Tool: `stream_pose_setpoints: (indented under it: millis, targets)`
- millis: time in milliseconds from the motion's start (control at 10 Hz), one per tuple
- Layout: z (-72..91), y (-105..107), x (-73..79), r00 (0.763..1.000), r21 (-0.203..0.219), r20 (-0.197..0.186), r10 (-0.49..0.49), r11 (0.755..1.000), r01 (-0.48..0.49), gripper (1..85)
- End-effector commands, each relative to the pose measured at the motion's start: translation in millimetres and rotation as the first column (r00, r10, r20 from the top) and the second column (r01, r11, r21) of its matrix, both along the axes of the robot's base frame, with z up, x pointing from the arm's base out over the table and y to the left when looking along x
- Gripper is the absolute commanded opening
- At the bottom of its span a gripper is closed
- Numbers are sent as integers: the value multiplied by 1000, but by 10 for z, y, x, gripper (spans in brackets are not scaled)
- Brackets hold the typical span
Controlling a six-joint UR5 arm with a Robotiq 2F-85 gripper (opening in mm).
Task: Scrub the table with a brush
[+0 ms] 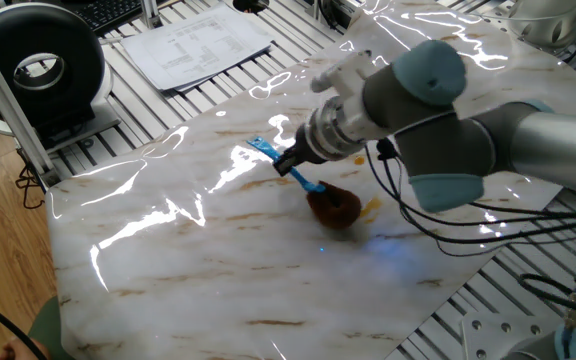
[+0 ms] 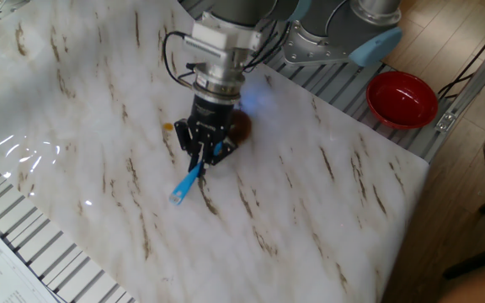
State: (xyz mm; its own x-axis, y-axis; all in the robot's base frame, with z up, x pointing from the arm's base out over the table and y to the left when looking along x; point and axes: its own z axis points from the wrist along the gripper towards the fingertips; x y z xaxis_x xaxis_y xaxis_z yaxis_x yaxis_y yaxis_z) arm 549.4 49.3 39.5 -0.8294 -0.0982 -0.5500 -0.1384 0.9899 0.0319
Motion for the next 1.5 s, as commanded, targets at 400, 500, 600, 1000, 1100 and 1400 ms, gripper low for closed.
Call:
stream_pose_setpoints:
  millis: [400, 500, 600, 1000, 1100, 1400]
  targets:
    - [-185, -147, -268, 988, -111, -156, 21, 993, -39, 10]
    - [-191, -143, -282, 987, -110, -162, 23, 993, -41, 10]
    - [-187, -107, -275, 987, -94, -158, 24, 995, -39, 10]
    - [-225, 84, 90, 992, -80, -127, -1, 997, -9, 10]
    - [-215, 92, 98, 992, -74, -129, 1, 997, -11, 10]
    - [-157, 102, 247, 996, -103, -84, 11, 994, -19, 10]
